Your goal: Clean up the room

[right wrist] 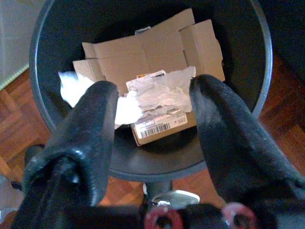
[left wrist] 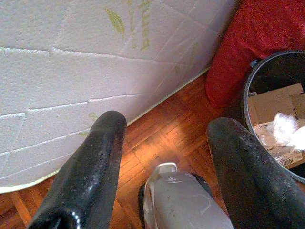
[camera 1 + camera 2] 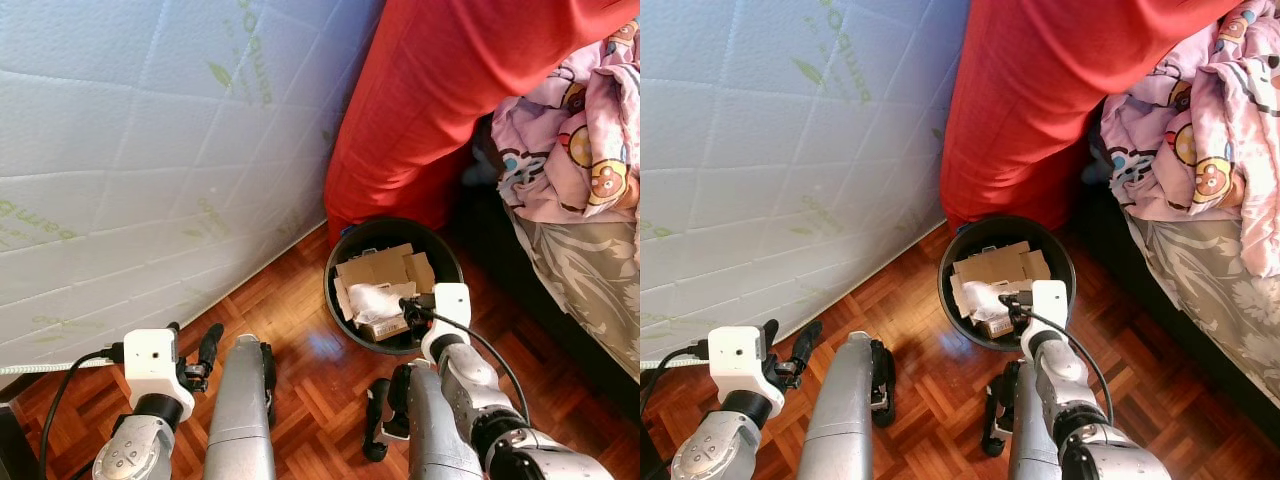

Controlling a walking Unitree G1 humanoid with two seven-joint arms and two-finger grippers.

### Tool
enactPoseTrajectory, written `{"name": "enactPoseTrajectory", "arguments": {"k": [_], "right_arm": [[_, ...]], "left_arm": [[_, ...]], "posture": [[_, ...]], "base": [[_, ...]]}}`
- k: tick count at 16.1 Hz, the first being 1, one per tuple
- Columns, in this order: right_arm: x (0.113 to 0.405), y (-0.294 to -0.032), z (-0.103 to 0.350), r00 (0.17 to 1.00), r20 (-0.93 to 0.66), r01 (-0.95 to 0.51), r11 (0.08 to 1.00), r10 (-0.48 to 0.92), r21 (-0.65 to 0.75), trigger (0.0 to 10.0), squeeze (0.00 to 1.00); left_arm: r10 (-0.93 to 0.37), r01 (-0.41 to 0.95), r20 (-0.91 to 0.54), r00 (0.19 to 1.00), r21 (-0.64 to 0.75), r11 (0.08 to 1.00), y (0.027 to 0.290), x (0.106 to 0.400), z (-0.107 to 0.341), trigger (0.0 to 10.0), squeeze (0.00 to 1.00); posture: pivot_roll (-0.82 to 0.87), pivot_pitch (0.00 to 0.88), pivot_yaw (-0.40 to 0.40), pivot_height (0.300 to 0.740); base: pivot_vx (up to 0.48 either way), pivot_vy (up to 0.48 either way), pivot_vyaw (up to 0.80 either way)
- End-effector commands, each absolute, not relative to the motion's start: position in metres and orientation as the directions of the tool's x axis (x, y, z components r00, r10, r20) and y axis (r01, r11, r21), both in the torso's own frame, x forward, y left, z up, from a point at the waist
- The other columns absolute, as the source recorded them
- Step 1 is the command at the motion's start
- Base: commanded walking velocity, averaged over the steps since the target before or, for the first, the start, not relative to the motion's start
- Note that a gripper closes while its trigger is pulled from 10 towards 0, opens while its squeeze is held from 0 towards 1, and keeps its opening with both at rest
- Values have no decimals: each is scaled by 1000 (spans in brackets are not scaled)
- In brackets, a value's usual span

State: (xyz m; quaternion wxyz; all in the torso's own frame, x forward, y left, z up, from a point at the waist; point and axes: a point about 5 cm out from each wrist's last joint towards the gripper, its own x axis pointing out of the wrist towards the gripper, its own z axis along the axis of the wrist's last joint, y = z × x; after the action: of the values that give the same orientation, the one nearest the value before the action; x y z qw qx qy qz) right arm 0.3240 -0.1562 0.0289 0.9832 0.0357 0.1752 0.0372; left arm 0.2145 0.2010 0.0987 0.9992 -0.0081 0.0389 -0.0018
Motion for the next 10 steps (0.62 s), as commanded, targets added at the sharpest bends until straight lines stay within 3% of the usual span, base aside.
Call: {"name": "enactPoseTrajectory", "arguments": {"k": [1, 3, 4, 5, 10], "right_arm": [[308, -156, 9, 905, -418, -61, 996, 84, 67, 10000, 1000], [304, -159, 5, 896, -438, -59, 998, 67, 32, 10000, 1000], [302, -160, 3, 894, -444, -56, 998, 63, 30, 10000, 98], [300, -161, 1, 893, -447, -45, 998, 59, 40, 10000, 0], [269, -173, -24, 866, -500, 70, 990, 3, 126, 10000, 0]], "left_arm": [[9, -10, -130, 991, -10, 1000, 205, 205, 90, 10000, 0], [9, -10, -136, 991, -8, 1000, 205, 205, 89, 10000, 0], [9, -10, -141, 990, -8, 1000, 206, 205, 87, 10000, 0], [12, -14, -156, 988, -9, 1000, 208, 206, 82, 10000, 0], [56, -59, -316, 947, 1, 998, 229, 197, 33, 10000, 0]], "posture": [[327, 625, 18, 632], [324, 625, 21, 632], [322, 619, 20, 632], [318, 610, 17, 632], [269, 464, 5, 632]], "base": [[0, 0, 0], [0, 0, 0], [0, 0, 0], [0, 0, 0], [0, 0, 0]]}}
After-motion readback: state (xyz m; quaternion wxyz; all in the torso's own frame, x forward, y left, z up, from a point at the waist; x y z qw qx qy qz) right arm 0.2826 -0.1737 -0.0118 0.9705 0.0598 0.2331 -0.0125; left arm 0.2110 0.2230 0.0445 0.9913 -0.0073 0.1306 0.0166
